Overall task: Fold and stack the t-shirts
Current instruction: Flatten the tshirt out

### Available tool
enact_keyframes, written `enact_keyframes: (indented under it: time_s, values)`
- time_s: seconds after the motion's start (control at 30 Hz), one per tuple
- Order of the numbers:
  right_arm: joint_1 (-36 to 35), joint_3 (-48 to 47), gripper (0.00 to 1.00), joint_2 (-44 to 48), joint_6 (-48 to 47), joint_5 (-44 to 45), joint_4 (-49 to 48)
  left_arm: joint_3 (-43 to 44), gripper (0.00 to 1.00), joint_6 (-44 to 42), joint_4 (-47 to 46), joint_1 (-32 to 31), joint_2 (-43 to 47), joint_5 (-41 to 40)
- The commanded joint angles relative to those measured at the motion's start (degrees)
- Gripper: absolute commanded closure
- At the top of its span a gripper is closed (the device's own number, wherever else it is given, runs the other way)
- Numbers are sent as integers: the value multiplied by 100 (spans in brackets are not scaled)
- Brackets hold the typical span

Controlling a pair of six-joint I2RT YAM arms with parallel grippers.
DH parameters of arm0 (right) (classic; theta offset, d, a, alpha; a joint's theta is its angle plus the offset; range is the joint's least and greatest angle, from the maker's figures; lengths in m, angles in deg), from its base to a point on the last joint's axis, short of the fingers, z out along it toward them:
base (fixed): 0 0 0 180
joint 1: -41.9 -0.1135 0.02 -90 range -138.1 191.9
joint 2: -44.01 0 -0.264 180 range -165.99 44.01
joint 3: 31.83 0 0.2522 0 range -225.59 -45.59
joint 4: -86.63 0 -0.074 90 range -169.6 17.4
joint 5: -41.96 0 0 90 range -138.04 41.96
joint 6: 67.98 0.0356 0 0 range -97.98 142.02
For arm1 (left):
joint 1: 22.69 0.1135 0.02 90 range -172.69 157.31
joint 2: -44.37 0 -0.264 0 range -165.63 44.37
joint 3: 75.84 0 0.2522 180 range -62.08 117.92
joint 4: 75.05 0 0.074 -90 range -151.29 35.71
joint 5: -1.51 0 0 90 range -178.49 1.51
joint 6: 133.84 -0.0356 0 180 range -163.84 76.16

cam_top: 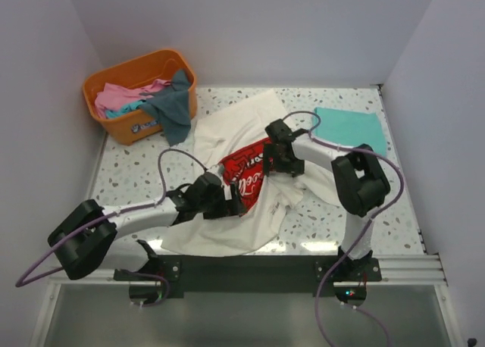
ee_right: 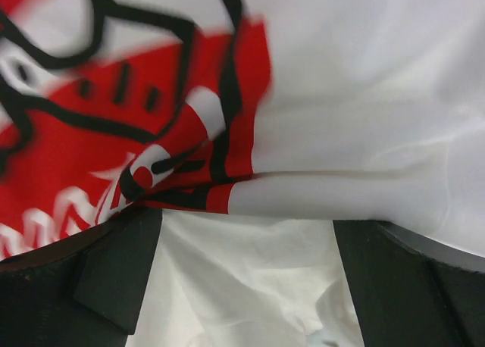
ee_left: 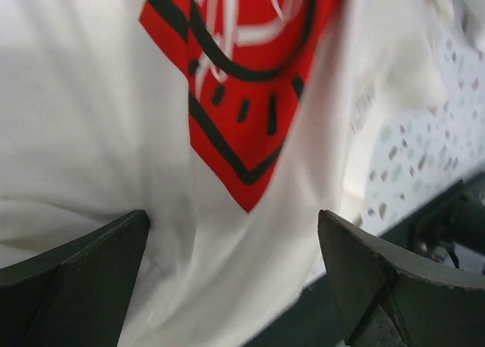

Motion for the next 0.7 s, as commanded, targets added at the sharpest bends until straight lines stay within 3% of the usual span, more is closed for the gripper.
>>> enact_keyframes:
  time_s: [0.0,0.1,0.23,0.33,0.43,0.57,0.67]
  values:
    - [-304,-1042,1,-970,-505,-90,-488,-561,0,1076,220,-963,-298,779]
    - [-375,-2290,1,-1823,-725,-362,-277,-87,0,1105,-264,-1465,-728,700]
    - [-393,-4114,1,-2982,-1077,-862,-198,993,0,789,-775,-1528,-1904,735]
    - [-375,-5521,2,-3836,-1805,-1363,-22,2214,0,551,-803,-1493,-2906,770]
    - [-156,-6246,1,-4232,-2194,-2014,-136,3436,0,358,-627,-1458,-3785,595]
    - [686,-6004,1,-3822,-1423,-2883,-565,4728,0,-3,295,-1326,-4096,480]
    - [1390,-5485,2,-3068,-885,-3578,-1041,4914,0,-223,699,-1326,-3719,77]
